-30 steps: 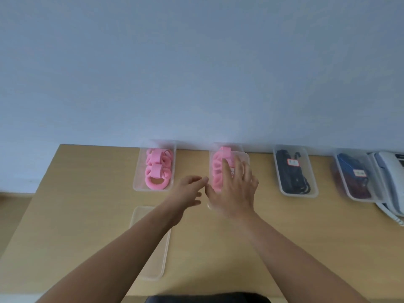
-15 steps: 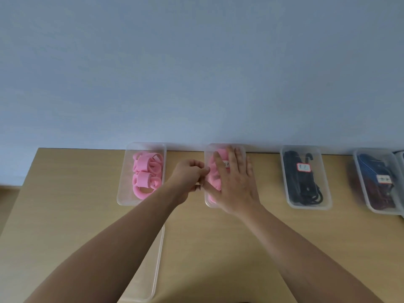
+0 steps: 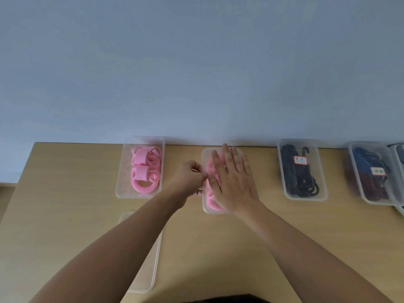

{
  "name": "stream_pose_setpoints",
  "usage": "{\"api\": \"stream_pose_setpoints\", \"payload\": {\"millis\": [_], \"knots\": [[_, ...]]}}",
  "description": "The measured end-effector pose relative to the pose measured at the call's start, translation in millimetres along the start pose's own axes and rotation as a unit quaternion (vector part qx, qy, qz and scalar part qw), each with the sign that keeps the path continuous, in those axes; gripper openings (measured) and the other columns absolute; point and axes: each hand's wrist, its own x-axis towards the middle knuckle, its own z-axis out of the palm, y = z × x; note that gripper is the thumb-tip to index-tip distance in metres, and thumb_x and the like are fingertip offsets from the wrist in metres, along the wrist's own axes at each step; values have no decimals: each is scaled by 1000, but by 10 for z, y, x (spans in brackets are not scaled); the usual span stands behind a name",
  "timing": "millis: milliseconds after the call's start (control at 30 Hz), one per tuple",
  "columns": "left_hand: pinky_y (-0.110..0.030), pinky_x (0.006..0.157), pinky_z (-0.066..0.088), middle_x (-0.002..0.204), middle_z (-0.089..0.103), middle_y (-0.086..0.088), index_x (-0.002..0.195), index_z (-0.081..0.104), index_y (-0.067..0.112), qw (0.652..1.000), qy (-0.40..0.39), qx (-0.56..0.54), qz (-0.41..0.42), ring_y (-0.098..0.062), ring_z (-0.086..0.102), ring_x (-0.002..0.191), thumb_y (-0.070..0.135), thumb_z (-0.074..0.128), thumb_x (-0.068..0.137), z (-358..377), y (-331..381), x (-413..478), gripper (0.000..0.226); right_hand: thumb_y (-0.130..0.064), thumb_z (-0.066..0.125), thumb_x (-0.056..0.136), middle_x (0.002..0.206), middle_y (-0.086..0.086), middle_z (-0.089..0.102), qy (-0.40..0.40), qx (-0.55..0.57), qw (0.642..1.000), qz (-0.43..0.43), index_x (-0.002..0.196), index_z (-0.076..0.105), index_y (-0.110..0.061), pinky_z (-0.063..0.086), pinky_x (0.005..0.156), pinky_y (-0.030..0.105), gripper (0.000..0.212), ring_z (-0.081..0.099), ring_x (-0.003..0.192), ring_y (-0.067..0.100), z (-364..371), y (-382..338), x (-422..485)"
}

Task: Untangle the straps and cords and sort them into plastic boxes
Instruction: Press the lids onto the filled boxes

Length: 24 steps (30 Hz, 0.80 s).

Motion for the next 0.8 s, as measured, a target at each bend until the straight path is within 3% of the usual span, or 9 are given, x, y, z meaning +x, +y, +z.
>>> {"api": "stream_pose_setpoints", "payload": {"millis": [100, 233, 433, 500, 533, 600, 667, 733, 800], "knots": [[-27, 51, 55, 75, 66, -6, 94, 58, 11, 1000, -13, -10, -8, -16, 66, 59, 9, 66, 98, -23, 22, -4, 9, -51, 20, 100, 167, 12, 5, 2, 0, 1000, 1, 159, 18, -21, 7, 124, 49, 66, 3, 154, 30, 19, 6, 10], [-27, 51, 55, 73, 67, -5, 89, 60, 13, 998, -31, -46, -36, -14, 66, 57, 4, 66, 96, -75, 35, -13, 13, -54, 21, 100, 167, 12, -2, -13, -3, 1000, 10, 160, 12, -22, 1, 124, 48, 68, -3, 154, 31, -31, 1, 9], [-27, 49, 53, 80, 68, -7, 86, 62, 14, 998, -20, -54, -37, -19, 65, 62, 4, 70, 92, -69, -10, -8, 14, -81, 11, 91, 164, 21, -13, -18, 13, 998, 60, 159, -4, -17, -4, 124, 48, 95, -18, 152, 33, 160, -147, -453], [-29, 53, 54, 90, 68, -4, 101, 62, 18, 1000, 15, -4, 19, -18, 68, 65, 6, 72, 91, -51, -30, -31, 18, -83, 10, 89, 164, 23, -12, -19, -1, 998, 62, 159, -5, -16, -1, 124, 49, 99, -15, 152, 35, 177, -157, -440], [-30, 59, 55, 99, 67, -1, 115, 61, 24, 996, 36, 50, 67, -17, 70, 72, 9, 74, 89, -50, -35, -47, 33, -84, 10, 88, 164, 22, -13, -24, -1, 998, 65, 159, -6, -16, -1, 125, 49, 99, -15, 152, 35, 161, -162, -437], [-31, 81, 56, 126, 60, 5, 145, 47, 34, 964, 49, 185, 185, -17, 70, 98, 13, 78, 87, -81, -33, -65, 69, -84, 13, 88, 164, 18, -17, -14, 21, 998, 60, 159, -6, -18, -4, 125, 47, 99, -21, 151, 32, 136, -142, -430], [-36, 109, 45, 158, 42, 4, 159, 35, 28, 908, 28, 313, 278, -21, 51, 137, 17, 76, 90, -145, -15, -48, 81, -80, 22, 90, 166, 13, -14, 15, 88, 995, 41, 160, 2, -20, -4, 125, 44, 95, -20, 152, 27, 89, -105, -468], [-39, 124, 27, 171, 21, 4, 162, 31, 19, 844, -1, 417, 337, -22, 25, 156, 24, 69, 97, -219, -18, -26, 75, -67, 30, 95, 168, 10, 4, 83, 171, 980, 66, 159, 17, -20, 4, 125, 40, 80, -3, 155, 25, 86, -54, -538], [-40, 129, 16, 173, 10, 2, 163, 24, 14, 804, -29, 476, 354, -21, 8, 160, 37, 60, 102, -280, -52, -28, 75, -55, 29, 98, 157, 10, 36, 129, 283, 932, 185, 152, 34, -18, 25, 120, 43, 67, 28, 146, 29, 90, -8, -572]]}}
